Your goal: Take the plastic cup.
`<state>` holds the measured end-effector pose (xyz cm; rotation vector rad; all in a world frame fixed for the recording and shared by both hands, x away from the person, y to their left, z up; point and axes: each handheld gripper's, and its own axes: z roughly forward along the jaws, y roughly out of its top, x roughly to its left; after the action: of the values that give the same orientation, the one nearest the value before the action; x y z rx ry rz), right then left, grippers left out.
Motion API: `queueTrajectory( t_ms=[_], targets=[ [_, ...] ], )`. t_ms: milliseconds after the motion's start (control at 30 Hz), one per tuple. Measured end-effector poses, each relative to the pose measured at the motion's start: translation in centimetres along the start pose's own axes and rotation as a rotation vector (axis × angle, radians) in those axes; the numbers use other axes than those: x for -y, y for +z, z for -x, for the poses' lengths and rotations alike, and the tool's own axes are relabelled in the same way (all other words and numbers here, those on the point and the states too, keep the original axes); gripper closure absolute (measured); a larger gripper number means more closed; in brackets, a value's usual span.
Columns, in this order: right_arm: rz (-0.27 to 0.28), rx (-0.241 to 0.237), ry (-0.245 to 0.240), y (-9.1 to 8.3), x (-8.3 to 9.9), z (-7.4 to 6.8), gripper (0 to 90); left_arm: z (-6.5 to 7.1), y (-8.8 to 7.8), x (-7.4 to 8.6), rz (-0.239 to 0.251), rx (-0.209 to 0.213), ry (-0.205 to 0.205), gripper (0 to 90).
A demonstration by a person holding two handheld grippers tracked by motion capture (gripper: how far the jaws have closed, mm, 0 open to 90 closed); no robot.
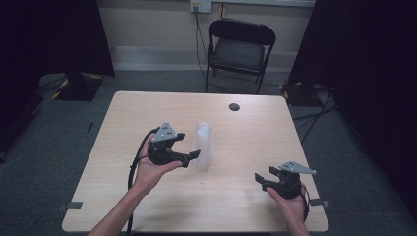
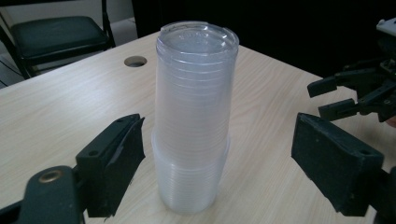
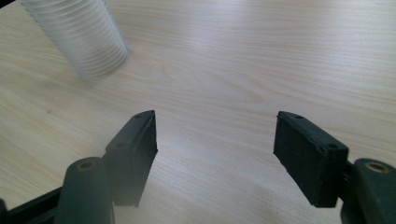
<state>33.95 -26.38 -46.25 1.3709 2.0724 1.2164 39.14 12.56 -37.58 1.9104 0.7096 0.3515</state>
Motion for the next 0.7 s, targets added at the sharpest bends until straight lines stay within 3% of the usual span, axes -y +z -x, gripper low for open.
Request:
queueTrajectory(
  t_ms=[300,367,533,700],
  targets=[
    [-0.015,-0.003,0.002,0.1,0.1,-0.1,27.9,-0.5,2.0,-1.0,0.02,0.005,-0.009,17.2],
    [-0.011,0.002,-0.002,0.1,0.1,-0.1,27.0,-0.7,2.4,-1.0,0.047,0.038,-0.046,17.1],
    [-0.009,-0.001,-0.006,-0.1,0.1,-0.4,26.3,-0.5,3.2,-1.3,0.026,0.006,0.005,16.3],
    [-0.011,0.0,-0.015,0.0,0.1,-0.5,26.4,-0.8,4.2,-1.3,0.043,-0.005,-0.011,18.5]
  ],
)
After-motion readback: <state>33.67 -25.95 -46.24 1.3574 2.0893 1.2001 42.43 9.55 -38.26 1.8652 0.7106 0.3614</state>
